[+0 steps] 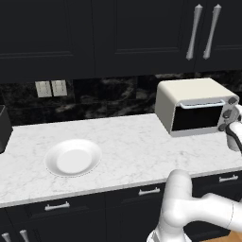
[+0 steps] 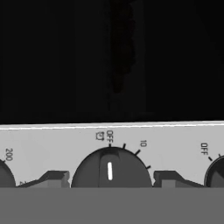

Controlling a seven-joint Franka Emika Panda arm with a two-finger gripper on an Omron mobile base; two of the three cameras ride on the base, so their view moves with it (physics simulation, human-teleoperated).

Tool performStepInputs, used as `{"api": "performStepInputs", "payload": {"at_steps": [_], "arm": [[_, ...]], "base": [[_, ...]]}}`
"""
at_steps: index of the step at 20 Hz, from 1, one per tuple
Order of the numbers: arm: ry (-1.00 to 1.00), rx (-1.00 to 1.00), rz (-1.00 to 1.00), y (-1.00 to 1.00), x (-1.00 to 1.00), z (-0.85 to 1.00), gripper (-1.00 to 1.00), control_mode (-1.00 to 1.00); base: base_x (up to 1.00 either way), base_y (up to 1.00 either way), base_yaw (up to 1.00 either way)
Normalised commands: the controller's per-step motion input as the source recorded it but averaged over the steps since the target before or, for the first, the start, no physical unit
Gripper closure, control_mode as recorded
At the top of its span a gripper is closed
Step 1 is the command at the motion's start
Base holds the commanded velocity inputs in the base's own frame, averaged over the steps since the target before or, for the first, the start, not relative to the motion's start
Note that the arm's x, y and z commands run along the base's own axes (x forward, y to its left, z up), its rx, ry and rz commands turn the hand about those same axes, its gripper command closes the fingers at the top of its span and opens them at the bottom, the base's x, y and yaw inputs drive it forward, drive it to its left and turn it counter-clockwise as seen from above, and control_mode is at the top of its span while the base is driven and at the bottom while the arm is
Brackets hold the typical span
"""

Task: Pick up the kebab skewer and baguette bread, and place them inside the toaster oven. Close the toaster oven door and start by setting the timer.

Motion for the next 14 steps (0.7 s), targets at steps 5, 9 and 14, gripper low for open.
{"api": "performStepInputs", "payload": {"at_steps": [5, 9, 14], "arm": [[0.00, 0.01, -0.10, 0.00, 0.00, 0.00, 1.00, -1.00], [0.00, 0.07, -0.09, 0.00, 0.00, 0.00, 1.00, -1.00], [0.00, 0.14, -0.02, 0.00, 0.00, 0.04, 1.00, -1.00]], "base": [[0.00, 0.00, 0.00], [0.00, 0.00, 0.00], [0.00, 0.00, 0.00]]}}
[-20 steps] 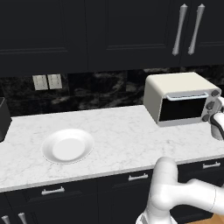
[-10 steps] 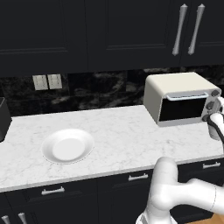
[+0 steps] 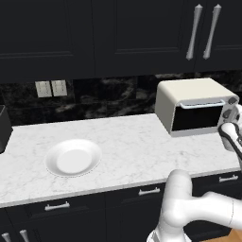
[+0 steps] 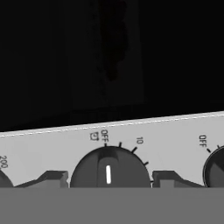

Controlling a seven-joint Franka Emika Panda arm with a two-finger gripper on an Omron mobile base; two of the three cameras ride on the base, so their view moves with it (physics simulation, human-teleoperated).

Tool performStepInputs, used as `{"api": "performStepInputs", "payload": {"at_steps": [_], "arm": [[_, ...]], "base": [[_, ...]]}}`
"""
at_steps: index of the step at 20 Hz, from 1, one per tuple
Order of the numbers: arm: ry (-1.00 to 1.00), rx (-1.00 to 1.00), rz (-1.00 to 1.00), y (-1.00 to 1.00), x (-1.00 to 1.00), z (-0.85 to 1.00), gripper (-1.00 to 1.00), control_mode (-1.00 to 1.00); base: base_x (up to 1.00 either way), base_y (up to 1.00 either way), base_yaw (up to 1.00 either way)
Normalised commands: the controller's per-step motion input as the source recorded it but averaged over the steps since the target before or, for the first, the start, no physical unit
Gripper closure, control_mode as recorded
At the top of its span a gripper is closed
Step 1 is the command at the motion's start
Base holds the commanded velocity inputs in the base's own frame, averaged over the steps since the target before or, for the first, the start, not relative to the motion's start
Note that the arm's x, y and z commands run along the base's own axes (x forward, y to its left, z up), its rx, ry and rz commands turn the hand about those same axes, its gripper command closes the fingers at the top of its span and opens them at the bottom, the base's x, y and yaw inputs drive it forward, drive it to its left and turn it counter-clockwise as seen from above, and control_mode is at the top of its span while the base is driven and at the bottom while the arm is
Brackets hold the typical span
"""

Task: Pick up the kebab skewer and baguette bread, and place them inside the toaster oven. Close the toaster oven door and start by setting the timer.

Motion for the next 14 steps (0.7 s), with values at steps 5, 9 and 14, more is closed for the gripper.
{"api": "performStepInputs", "payload": {"at_steps": [5, 9, 14], "arm": [[0.00, 0.17, 0.00, 0.00, 0.00, 0.06, 1.00, -1.00], [0.00, 0.20, 0.00, 0.00, 0.00, 0.00, 1.00, -1.00], [0.00, 0.25, 0.00, 0.00, 0.00, 0.00, 1.00, -1.00]], "base": [[0.00, 0.00, 0.00], [0.00, 0.00, 0.00], [0.00, 0.00, 0.00]]}}
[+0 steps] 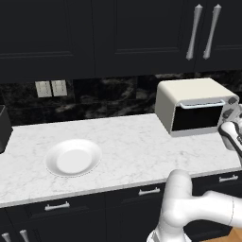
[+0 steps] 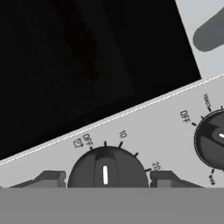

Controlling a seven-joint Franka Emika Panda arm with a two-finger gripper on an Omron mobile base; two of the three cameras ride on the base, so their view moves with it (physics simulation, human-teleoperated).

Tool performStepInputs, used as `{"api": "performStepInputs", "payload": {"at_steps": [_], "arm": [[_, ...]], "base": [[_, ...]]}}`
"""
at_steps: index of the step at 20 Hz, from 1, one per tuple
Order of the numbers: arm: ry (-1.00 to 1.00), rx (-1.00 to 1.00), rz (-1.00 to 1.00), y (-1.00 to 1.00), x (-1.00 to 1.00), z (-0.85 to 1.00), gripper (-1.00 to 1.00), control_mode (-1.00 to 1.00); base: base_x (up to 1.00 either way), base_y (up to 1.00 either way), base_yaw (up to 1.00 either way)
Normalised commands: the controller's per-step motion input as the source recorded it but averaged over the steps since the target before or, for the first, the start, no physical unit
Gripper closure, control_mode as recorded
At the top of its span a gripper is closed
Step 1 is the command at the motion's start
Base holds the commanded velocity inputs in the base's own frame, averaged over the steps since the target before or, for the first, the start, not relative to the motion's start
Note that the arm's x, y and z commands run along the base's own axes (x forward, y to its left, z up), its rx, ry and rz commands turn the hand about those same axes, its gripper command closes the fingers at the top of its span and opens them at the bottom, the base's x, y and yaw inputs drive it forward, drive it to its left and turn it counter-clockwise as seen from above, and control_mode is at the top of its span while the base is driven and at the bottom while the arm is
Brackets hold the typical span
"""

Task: Pick up the kebab skewer and baguette bread, and place them inside the toaster oven. Close the toaster oven door and start by setting the timer.

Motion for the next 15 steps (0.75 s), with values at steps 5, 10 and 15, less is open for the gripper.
{"api": "performStepInputs", "payload": {"at_steps": [5, 10, 15], "arm": [[0.00, 0.27, 0.00, 0.00, 0.00, 0.00, 1.00, -1.00], [0.00, 0.28, 0.00, 0.00, 0.00, 0.00, 1.00, -1.00], [0.00, 0.29, 0.00, 0.00, 0.00, 0.00, 1.00, -1.00]], "base": [[0.00, 0.00, 0.00], [0.00, 0.00, 0.00], [0.00, 0.00, 0.00]]}}
